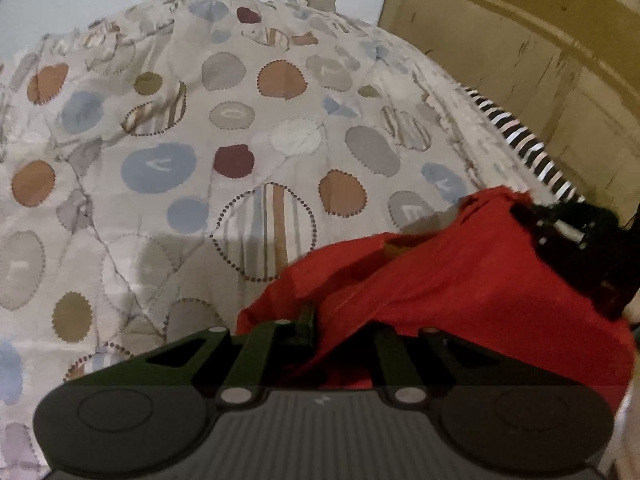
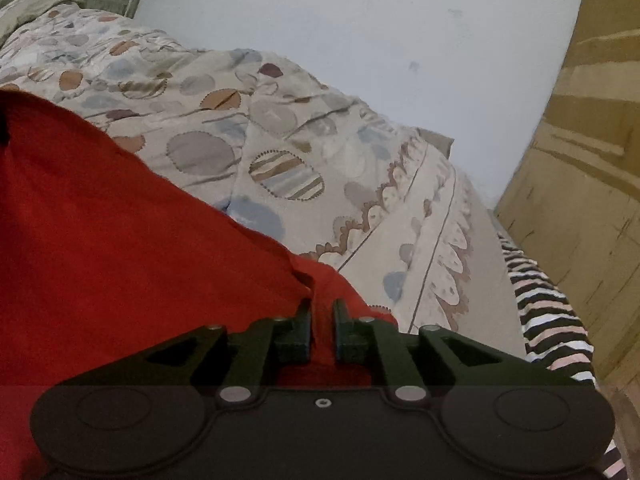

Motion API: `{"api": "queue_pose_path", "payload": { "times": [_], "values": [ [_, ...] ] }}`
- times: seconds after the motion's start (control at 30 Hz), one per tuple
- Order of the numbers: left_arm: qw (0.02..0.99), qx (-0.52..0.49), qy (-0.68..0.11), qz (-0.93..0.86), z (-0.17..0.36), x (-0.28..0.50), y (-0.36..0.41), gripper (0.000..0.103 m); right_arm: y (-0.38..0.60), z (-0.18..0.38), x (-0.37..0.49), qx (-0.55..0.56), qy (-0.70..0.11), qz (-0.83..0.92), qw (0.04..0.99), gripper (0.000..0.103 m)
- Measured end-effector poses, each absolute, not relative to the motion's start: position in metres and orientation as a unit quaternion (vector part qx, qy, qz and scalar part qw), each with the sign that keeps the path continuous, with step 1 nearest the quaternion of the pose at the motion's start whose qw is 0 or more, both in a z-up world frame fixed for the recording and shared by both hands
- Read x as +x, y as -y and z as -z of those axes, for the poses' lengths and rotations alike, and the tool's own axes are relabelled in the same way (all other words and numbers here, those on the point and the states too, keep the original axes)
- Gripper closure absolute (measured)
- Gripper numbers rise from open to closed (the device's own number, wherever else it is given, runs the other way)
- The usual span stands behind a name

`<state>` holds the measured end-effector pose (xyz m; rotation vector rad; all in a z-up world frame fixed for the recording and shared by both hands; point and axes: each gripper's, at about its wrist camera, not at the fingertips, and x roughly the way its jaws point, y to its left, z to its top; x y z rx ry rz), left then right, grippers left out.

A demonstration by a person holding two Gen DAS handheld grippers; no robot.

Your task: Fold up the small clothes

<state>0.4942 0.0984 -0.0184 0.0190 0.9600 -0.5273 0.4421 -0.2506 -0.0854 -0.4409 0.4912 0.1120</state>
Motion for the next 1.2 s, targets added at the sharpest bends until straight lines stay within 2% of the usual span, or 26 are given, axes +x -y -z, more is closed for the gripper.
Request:
{"api": "queue_pose_path", "payload": {
  "times": [0.1,0.13,0.23,0.3,0.37,0.47,0.53,0.7,0.73,0.77,0.83,1.1,1.13,1.17,1.2],
  "values": [
    [0.846,-0.014,-0.466,0.259,0.015,0.504,-0.112,0.071,0.249,0.088,0.442,-0.222,-0.238,-0.055,0.944,0.091],
    [0.85,-0.019,-0.466,0.247,0.015,0.507,-0.117,0.061,0.25,0.087,0.443,-0.221,-0.239,-0.056,0.944,0.091],
    [0.863,-0.053,-0.457,0.211,0.012,0.509,-0.137,0.055,0.251,0.087,0.442,-0.218,-0.239,-0.057,0.945,0.09],
    [0.872,-0.095,-0.439,0.192,0.008,0.508,-0.155,0.046,0.251,0.088,0.442,-0.221,-0.235,-0.057,0.945,0.09],
    [0.885,-0.134,-0.417,0.157,0.005,0.501,-0.17,0.027,0.251,0.089,0.442,-0.222,-0.232,-0.056,0.945,0.089],
    [0.892,-0.178,-0.39,0.142,0.004,0.483,-0.177,0.015,0.251,0.09,0.44,-0.223,-0.227,-0.053,0.946,0.087],
    [0.891,-0.213,-0.374,0.142,0.01,0.465,-0.176,0.011,0.251,0.091,0.44,-0.223,-0.224,-0.049,0.947,0.083],
    [0.886,-0.29,-0.342,0.119,0.035,0.407,-0.166,0.01,0.256,0.09,0.437,-0.207,-0.211,-0.029,0.955,0.057],
    [0.889,-0.296,-0.331,0.109,0.037,0.394,-0.163,0.009,0.257,0.09,0.437,-0.204,-0.21,-0.024,0.956,0.047],
    [0.894,-0.284,-0.332,0.098,0.034,0.385,-0.159,0.004,0.258,0.089,0.437,-0.204,-0.207,-0.016,0.957,0.035],
    [0.917,-0.228,-0.317,0.086,0.026,0.368,-0.149,0.001,0.258,0.088,0.436,-0.202,-0.202,-0.007,0.958,0.021],
    [0.938,-0.162,-0.299,0.068,0.032,0.325,-0.119,0.002,0.258,0.086,0.434,-0.202,-0.196,-0.005,0.96,0.016],
    [0.943,-0.137,-0.295,0.069,0.033,0.321,-0.114,0.009,0.26,0.084,0.436,-0.196,-0.202,-0.01,0.959,0.017],
    [0.948,-0.104,-0.292,0.068,0.034,0.319,-0.109,0.025,0.261,0.082,0.438,-0.191,-0.208,-0.015,0.959,0.02],
    [0.951,-0.07,-0.293,0.069,0.035,0.318,-0.104,0.035,0.262,0.08,0.439,-0.187,-0.214,-0.02,0.958,0.024]
  ]
}}
